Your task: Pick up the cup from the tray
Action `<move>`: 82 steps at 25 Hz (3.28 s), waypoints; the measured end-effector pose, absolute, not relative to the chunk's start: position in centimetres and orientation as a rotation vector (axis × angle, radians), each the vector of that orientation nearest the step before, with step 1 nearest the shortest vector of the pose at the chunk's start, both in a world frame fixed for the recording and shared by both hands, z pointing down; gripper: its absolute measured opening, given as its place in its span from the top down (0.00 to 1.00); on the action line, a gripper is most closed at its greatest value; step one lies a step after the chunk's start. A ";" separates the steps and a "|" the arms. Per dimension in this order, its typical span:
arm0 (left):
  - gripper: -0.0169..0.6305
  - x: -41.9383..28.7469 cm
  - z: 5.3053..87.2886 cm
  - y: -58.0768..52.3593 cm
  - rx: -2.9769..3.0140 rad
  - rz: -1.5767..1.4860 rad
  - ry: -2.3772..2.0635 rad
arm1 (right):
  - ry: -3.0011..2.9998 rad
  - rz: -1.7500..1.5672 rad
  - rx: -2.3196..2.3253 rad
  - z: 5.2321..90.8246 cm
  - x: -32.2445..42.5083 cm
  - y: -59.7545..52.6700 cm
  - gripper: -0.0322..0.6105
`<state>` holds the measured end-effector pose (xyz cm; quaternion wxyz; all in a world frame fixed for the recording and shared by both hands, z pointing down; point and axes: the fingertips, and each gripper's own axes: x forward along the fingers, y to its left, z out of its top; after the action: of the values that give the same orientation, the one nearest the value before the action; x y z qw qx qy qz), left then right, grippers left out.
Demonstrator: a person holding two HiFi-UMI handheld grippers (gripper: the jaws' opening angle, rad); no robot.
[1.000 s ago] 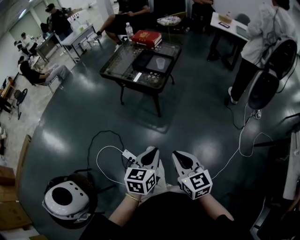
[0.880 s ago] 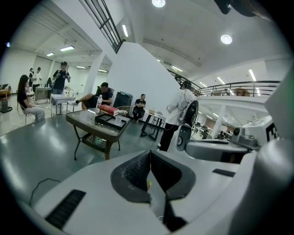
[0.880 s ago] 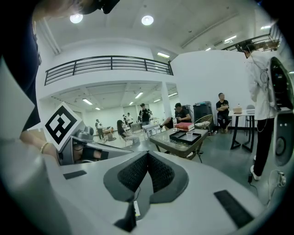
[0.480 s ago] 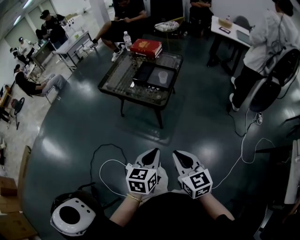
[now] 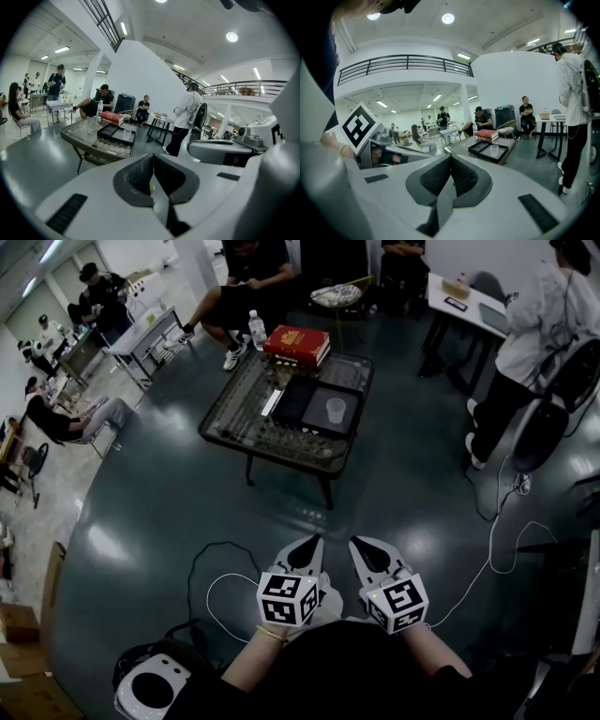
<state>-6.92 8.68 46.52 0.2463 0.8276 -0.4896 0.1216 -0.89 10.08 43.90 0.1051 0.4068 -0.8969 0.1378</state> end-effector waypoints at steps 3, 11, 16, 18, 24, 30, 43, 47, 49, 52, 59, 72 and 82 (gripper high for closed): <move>0.95 -7.8 46.5 6.6 2.259 0.341 -1.334 | -2.644 0.406 1.199 43.8 -1.8 8.0 0.93; 0.95 -9.6 47.1 1.9 2.261 0.359 -1.314 | -2.624 0.414 1.223 44.2 -3.6 3.3 0.93; 0.95 -10.8 47.3 -1.0 2.269 0.368 -1.299 | -2.616 0.415 1.238 44.2 -4.8 0.5 0.93; 0.95 -11.3 47.4 -2.0 2.271 0.369 -1.296 | -2.612 0.416 1.243 44.3 -5.3 -0.6 0.93; 0.95 -12.0 47.7 -4.4 2.285 0.375 -1.270 | -2.601 0.425 1.246 44.7 -6.5 -2.9 0.93; 0.95 -12.8 48.0 -5.9 2.291 0.381 -1.259 | -2.589 0.417 1.237 44.8 -7.5 -4.6 0.93; 0.95 -12.8 49.6 -8.4 2.249 0.397 -1.276 | -2.556 0.473 1.249 46.3 -6.3 -6.9 0.93; 0.95 -12.0 50.8 -10.4 2.230 0.400 -1.281 | -2.543 0.479 1.237 47.2 -5.3 -9.1 0.93; 0.95 -11.4 51.4 -11.6 2.227 0.411 -1.277 | -2.531 0.484 1.236 47.7 -4.6 -10.6 0.93; 0.95 -10.5 52.1 -13.7 2.226 0.445 -1.274 | -2.514 0.481 1.240 47.9 -3.4 -13.2 0.93; 0.95 -8.8 53.4 -18.6 2.209 0.442 -1.279 | -2.477 0.516 1.232 49.0 -0.9 -18.2 0.93; 0.95 -6.5 58.3 -27.2 2.134 0.533 -1.281 | -2.458 0.604 1.166 51.1 1.0 -25.7 0.93; 0.70 -3.9 65.0 -32.7 2.092 0.698 -1.229 | -2.410 0.692 1.158 53.5 3.0 -27.9 0.93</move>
<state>-3.94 -32.75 64.99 0.3038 0.7895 -0.4637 0.2633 3.03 -27.93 53.52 0.1889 0.4117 -0.8569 0.2459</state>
